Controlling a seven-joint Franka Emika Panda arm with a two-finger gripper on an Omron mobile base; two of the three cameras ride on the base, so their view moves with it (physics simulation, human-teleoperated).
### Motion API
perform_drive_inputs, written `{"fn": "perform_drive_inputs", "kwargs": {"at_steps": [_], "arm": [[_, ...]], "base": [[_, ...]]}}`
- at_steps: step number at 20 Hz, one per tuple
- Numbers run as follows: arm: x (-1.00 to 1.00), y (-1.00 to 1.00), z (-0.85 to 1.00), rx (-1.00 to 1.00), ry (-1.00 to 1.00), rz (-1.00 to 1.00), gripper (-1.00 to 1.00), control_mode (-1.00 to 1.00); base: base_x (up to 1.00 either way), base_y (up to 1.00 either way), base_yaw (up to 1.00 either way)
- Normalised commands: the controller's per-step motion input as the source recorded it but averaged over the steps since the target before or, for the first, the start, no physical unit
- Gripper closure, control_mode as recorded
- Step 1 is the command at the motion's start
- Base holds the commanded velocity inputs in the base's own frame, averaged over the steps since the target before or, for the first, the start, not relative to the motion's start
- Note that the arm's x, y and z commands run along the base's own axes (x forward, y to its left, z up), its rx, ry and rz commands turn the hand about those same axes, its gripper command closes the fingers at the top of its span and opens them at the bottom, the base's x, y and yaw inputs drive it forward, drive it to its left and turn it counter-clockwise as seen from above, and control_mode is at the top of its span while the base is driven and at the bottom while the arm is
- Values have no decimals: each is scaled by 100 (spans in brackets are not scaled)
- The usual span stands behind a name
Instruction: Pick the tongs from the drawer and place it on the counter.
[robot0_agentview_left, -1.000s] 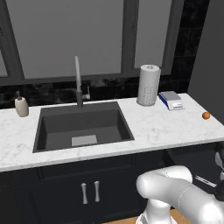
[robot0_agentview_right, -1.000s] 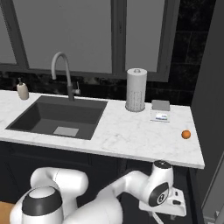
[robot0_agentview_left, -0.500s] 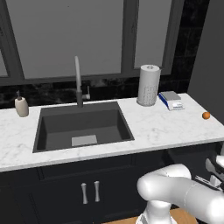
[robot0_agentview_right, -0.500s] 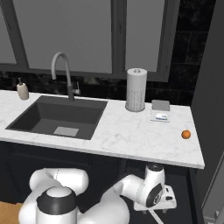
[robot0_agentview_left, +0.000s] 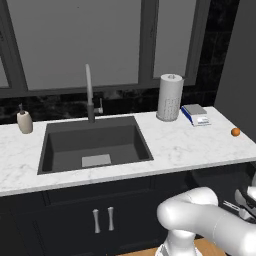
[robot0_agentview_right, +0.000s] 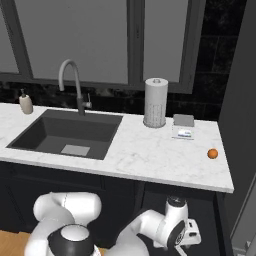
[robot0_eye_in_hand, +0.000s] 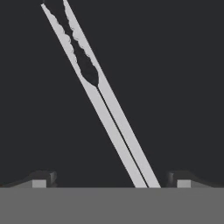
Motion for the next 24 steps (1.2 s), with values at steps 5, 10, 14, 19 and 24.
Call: {"fn": "perform_drive_inputs", "kwargs": {"at_steps": [5,10,14,19,24], "arm": [[13,-1,-22,0,-3,0,-100,-100],[21,-13,-13,0,0,0,-100,-100],[16,-18,-8,0,0,0,-100,-100],[9,-12,-15,0,0,0,-100,-100],[0,0,-43,0,-1,0,-100,-100]], "base": [[0,0,0],[0,0,0],[0,0,0],[0,0,0],[0,0,0]]}}
